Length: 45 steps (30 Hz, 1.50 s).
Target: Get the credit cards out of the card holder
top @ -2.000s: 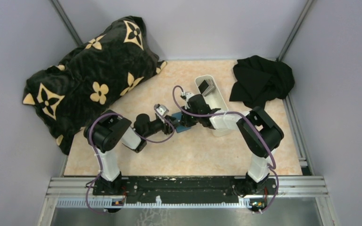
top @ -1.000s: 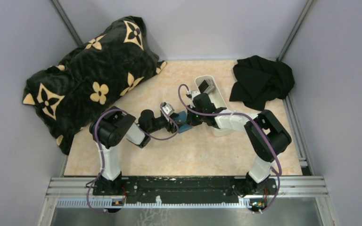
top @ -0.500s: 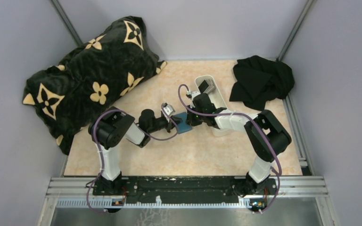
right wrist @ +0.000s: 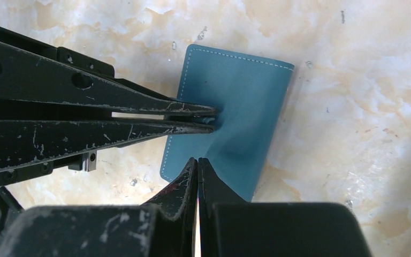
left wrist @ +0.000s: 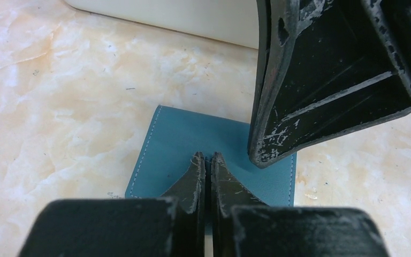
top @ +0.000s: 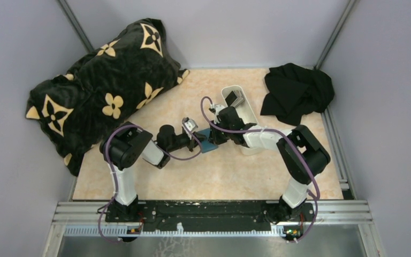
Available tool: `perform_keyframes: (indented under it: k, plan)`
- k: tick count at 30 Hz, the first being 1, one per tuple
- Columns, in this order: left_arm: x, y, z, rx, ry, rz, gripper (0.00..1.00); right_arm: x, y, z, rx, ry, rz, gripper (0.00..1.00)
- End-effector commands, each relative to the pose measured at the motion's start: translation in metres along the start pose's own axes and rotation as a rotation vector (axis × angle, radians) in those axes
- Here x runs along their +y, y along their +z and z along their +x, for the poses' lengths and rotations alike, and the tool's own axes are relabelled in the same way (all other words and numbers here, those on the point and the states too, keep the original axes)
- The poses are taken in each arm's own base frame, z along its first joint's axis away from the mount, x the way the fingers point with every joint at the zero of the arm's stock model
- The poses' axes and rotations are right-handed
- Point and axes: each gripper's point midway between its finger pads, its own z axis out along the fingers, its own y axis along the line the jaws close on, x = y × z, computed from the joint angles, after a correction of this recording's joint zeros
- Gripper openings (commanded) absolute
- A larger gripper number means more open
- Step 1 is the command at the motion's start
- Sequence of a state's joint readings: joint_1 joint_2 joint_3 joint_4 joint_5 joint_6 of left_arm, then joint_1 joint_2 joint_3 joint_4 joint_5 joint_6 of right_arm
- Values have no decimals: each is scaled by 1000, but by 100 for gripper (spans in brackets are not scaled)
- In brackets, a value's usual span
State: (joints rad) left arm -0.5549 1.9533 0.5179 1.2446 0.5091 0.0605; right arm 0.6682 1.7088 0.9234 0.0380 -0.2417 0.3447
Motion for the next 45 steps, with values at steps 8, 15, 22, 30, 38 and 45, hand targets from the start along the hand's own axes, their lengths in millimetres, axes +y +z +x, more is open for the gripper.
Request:
perform_keyframes:
  k: [8, 15, 22, 30, 38, 45]
  plan:
    - [-12, -12, 1, 14, -68, 12, 0, -17, 19, 25, 22, 86, -9, 0]
    - [-7, -20, -15, -41, -78, -15, 0, -21, 21, 30, 35, 104, -1, 0]
    - [0, -38, -31, -59, -57, -97, 0, -19, 24, 30, 41, 106, -11, 0]
    - [8, -57, -29, -83, -181, -223, 24, -19, 23, 21, 36, 63, 2, 1]
    - [-8, -63, -24, -92, -447, -212, 28, -10, 20, 3, 18, -19, 32, 15]
    - [2, -72, -31, -79, -453, -305, 47, 1, 25, -1, 23, -74, 40, 15]
